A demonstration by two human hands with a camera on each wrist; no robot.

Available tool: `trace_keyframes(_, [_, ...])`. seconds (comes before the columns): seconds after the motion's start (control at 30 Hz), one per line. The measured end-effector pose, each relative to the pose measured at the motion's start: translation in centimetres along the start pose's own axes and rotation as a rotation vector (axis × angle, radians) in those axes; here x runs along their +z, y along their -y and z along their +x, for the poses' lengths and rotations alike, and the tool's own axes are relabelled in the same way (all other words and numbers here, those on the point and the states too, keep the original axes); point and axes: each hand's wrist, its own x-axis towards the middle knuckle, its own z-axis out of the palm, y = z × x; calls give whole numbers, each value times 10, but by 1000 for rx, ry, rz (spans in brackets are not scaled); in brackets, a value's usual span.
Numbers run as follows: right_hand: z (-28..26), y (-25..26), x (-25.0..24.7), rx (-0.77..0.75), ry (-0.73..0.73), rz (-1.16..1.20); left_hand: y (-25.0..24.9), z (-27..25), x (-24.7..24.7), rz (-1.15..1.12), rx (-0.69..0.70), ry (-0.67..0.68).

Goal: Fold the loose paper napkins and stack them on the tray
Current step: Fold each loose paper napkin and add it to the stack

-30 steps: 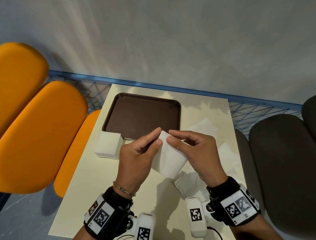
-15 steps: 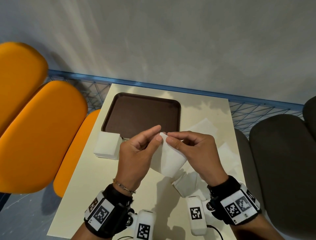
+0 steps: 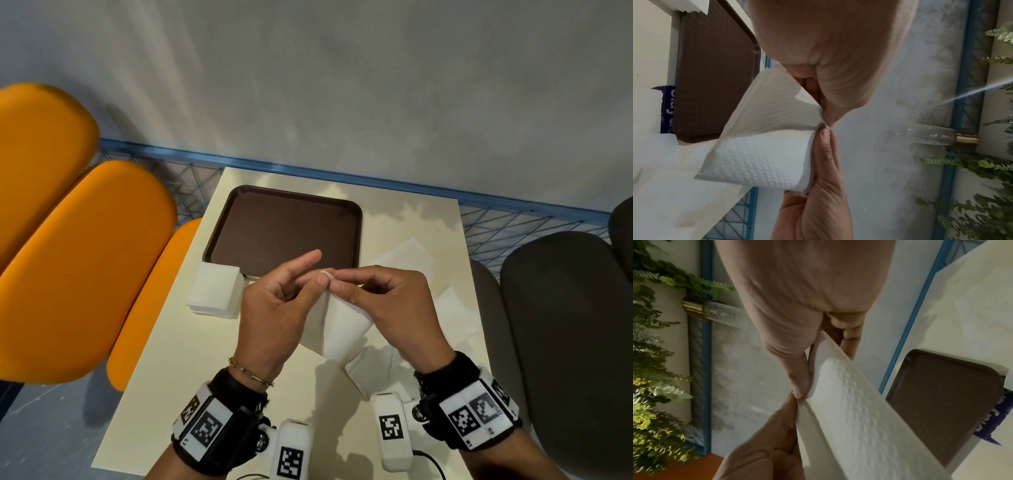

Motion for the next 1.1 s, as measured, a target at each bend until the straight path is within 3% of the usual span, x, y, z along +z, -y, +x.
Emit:
trace_keyframes(0.6, [-11, -8, -31, 117, 45, 42, -6, -11, 25, 10, -35, 40])
trace_keyframes(0.8, [-11, -10, -46, 104, 0, 33, 5, -17, 33, 116, -174, 90])
trace_keyframes(1.1, [-22, -24, -72, 264, 54, 103, 19, -32, 45, 47, -214, -85])
